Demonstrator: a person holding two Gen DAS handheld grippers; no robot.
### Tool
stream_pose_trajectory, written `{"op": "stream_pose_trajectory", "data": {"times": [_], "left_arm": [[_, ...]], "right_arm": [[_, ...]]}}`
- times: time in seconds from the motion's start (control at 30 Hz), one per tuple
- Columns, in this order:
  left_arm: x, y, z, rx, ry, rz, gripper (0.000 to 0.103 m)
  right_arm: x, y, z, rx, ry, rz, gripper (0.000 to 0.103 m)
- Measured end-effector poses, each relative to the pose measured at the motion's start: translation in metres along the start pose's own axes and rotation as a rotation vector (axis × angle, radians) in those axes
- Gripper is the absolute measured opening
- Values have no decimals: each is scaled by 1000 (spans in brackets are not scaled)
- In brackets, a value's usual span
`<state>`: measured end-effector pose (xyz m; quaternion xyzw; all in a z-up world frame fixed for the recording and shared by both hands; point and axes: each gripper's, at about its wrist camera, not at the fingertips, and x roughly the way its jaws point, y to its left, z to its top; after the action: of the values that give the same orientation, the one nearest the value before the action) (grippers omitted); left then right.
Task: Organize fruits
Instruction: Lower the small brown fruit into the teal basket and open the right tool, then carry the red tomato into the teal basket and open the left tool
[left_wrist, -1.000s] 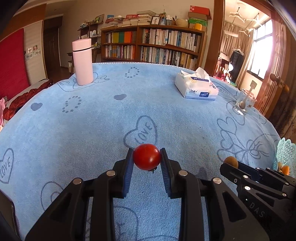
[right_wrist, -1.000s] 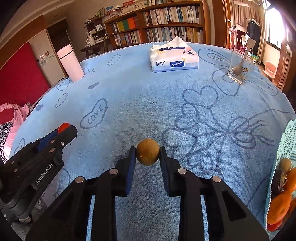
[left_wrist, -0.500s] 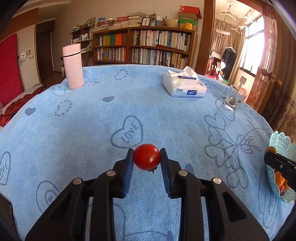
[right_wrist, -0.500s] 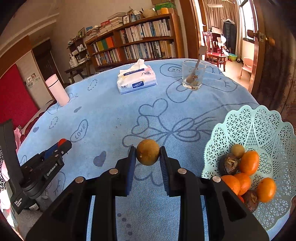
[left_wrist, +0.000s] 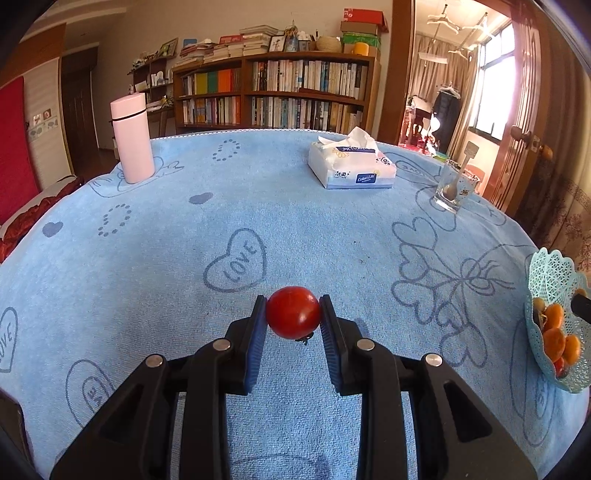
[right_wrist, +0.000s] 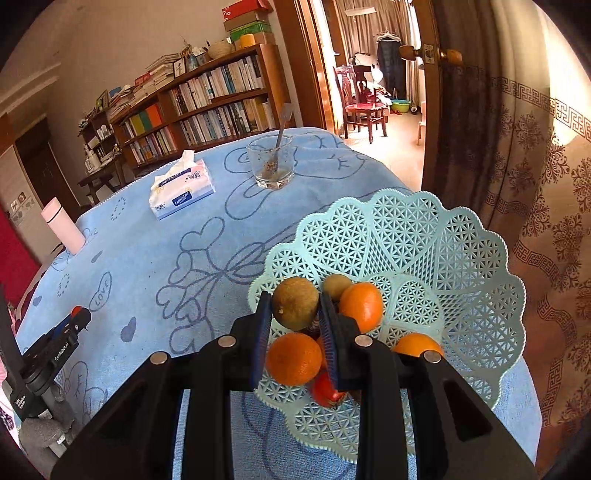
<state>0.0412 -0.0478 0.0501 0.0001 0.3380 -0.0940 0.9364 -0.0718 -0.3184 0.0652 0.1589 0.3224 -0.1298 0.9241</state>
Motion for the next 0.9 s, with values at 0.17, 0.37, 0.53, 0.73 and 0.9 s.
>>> {"op": "stream_pose_trajectory", "data": {"times": [0.17, 0.37, 0.53, 0.73, 0.9], "left_arm": [[-2, -5, -1, 12, 1, -15, 29], [-6, -8, 1, 17, -1, -28, 29], [-9, -14, 3, 30, -4, -35, 29], [-14, -23, 7, 48, -7, -49, 29], [-17, -36, 10, 73, -5, -69, 29]], "right_arm": [[-2, -24, -1, 53, 1, -32, 26], [-2, -48, -1, 121, 6, -53, 27], [-8, -57, -3, 147, -10, -57, 30], [-13, -62, -7, 151, -29, -61, 30], [-22, -66, -11, 153, -83, -83, 53]]}}
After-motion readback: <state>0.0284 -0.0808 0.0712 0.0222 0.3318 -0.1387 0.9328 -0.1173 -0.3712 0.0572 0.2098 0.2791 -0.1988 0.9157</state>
